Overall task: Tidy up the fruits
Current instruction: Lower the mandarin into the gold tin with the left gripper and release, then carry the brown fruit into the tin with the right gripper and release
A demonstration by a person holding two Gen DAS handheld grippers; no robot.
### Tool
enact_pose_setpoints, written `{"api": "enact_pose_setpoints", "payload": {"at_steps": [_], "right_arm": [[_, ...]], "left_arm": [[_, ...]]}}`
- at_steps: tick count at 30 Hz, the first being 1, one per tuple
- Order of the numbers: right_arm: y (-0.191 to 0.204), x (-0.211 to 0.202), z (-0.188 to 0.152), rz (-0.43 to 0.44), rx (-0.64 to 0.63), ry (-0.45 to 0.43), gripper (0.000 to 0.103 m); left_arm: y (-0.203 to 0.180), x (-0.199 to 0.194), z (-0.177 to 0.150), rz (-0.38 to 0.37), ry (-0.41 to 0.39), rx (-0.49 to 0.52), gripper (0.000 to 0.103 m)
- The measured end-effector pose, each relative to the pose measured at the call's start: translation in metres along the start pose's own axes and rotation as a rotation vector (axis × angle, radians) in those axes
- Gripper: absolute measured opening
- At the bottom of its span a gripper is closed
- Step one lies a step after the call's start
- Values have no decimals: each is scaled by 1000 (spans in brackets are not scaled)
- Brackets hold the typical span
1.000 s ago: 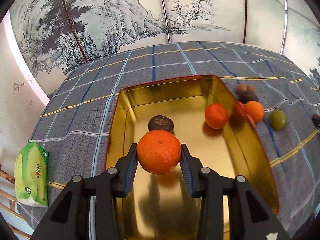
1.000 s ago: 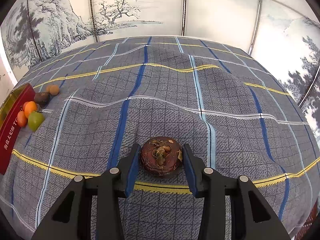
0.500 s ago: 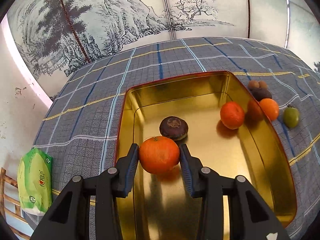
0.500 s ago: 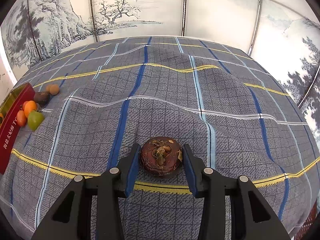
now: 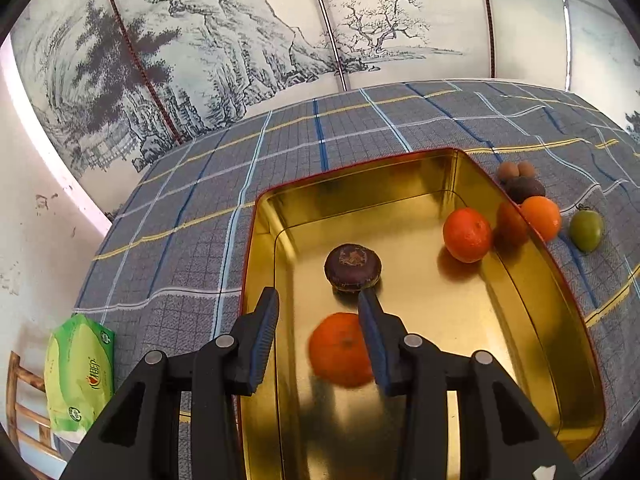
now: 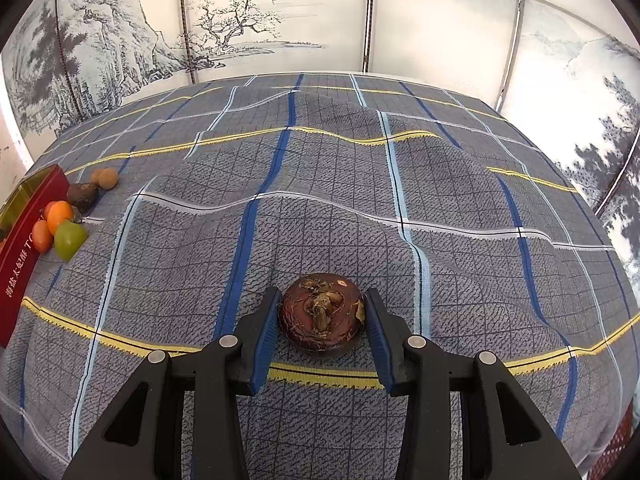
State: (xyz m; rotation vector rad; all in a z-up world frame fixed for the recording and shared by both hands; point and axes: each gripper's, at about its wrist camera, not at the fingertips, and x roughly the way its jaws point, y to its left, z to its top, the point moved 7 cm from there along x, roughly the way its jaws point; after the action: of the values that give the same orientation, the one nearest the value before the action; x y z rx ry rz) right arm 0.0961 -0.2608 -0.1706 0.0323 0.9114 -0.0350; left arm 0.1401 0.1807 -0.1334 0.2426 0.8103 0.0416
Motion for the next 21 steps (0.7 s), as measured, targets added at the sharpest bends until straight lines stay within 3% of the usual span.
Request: {"api": "enact_pose_setpoints", "payload": {"at_steps": [3,9,14,21], "right_arm": [[0,0,0,0,-1,0,43],[-2,1,1,-2,-3,1,42],[-2,-1,3,-26,-32,1,42],[4,-28,20,12,10,-53,42]], "left_arm": [[-1,-8,1,-3,-24,6,42],[9,-33,8,-2,-122,5,66],[34,-42,12,22,-168,-42,66],[77,-36,7,34,-188,-179,66]]}}
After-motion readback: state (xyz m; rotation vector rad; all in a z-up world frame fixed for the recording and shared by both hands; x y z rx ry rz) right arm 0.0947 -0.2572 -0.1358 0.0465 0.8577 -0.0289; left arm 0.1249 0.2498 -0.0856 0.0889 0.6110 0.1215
